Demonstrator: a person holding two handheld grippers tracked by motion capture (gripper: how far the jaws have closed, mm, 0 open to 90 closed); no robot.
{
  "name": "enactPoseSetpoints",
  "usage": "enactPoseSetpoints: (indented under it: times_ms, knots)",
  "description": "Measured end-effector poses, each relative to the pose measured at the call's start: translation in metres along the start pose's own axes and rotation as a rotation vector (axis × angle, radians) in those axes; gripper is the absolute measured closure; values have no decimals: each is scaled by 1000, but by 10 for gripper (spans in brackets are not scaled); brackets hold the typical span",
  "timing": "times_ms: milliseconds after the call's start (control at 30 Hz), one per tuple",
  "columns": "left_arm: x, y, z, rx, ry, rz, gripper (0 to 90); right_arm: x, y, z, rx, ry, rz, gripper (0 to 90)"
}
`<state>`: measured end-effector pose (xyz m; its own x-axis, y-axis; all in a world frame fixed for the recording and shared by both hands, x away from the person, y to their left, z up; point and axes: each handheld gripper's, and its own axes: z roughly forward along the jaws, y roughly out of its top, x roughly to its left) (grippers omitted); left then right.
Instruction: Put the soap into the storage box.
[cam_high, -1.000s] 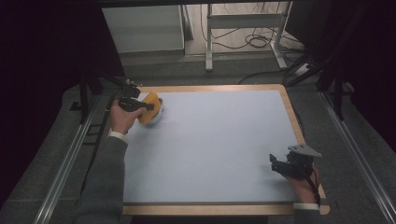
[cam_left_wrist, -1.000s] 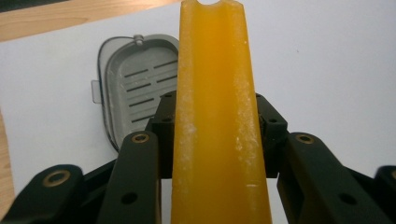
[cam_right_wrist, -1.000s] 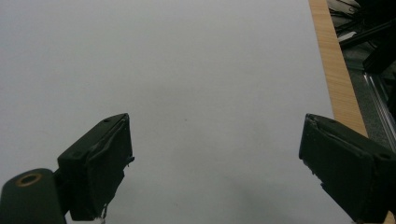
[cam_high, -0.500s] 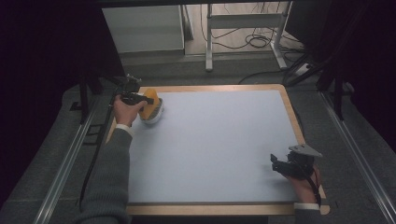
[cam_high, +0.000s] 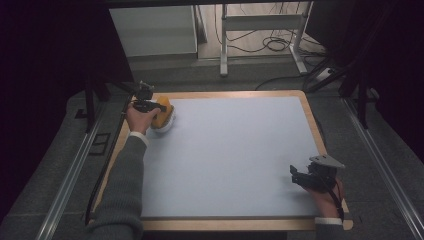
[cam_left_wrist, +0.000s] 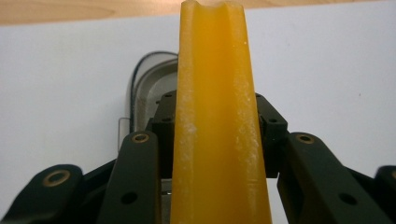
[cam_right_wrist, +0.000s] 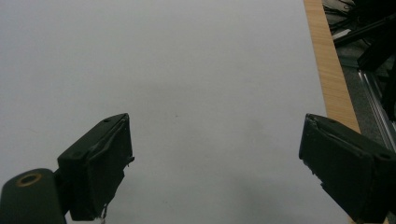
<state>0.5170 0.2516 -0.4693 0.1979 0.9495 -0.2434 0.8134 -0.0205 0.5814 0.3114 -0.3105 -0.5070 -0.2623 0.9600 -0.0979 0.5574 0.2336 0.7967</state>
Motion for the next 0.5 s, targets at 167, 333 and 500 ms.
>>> enactPoseSetpoints:
  times_ms: [167, 333, 500]
  knots:
    - [-4, -1, -3, -49, -3, -7, 507, 1, 0, 0, 1, 0, -3, 98]
    - [-3, -2, -5, -2, -8, 28, 341, 2, 0, 0, -1, 2, -7, 98]
    - [1, -6, -9, 0, 25, 29, 259, 3, 0, 1, 0, 5, -9, 98]
